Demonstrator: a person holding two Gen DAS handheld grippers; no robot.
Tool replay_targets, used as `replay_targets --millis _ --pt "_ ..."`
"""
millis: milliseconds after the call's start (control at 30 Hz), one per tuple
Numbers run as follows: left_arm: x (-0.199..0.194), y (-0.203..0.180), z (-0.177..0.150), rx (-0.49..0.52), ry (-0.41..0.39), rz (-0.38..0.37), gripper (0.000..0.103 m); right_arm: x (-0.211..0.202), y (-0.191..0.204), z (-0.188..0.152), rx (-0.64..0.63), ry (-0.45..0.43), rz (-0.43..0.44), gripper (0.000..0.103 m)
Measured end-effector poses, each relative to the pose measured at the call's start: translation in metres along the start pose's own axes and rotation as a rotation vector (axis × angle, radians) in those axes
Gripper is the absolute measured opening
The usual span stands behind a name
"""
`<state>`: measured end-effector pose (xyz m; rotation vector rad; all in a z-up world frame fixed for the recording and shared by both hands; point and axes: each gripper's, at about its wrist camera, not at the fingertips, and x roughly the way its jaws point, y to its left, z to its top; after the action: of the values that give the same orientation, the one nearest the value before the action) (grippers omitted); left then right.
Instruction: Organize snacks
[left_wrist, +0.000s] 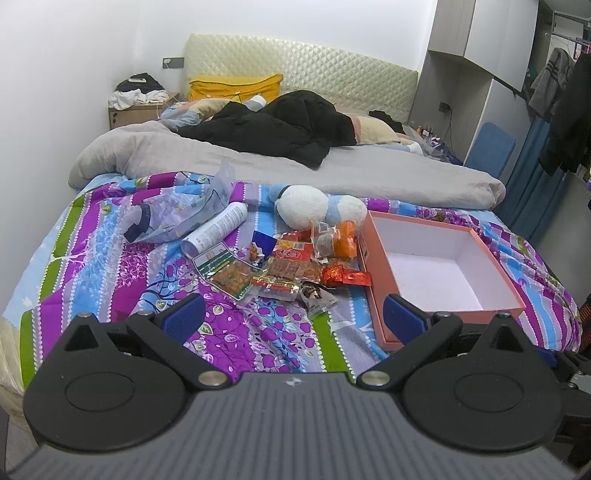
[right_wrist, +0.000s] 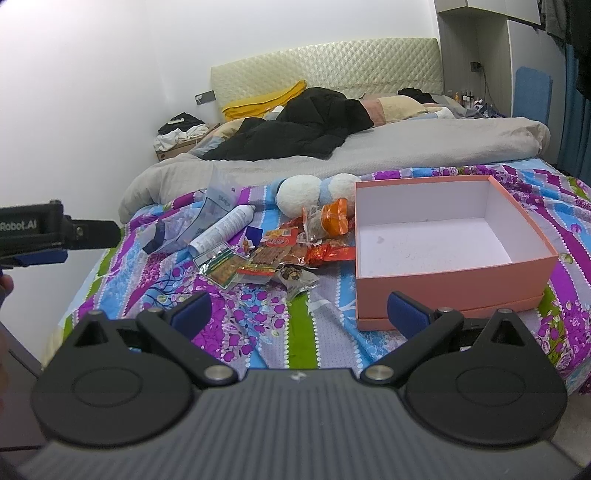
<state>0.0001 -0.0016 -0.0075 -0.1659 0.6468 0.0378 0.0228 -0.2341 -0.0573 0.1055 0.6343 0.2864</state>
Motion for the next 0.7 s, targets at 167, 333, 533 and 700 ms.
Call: replay_targets --millis 167,333,533,700 --pt "0.0019 0.0002 -0.001 0.003 0.0 -0.004 0.103 0.0008 0.0001 -0.0009 0.001 0.005 0.007 0.103" --pt "0.0013 0.0004 -0.0008 0.013 -0.018 -0.002 0.103 0.0011 -0.0003 0.0005 0.004 0.016 0.005 0.103" --pt "0.0 -0.0034 0.0003 0.035 -0.023 -0.02 0.103 -0.002 -0.0008 0.0006 0.009 0.013 -0.003 0.103" --pt "0.0078 -0.0058 -0.0047 0.039 0.008 -0.053 0.103 -0.0051 -0.0056 -0.0013 0.022 0.007 0.008 0.103"
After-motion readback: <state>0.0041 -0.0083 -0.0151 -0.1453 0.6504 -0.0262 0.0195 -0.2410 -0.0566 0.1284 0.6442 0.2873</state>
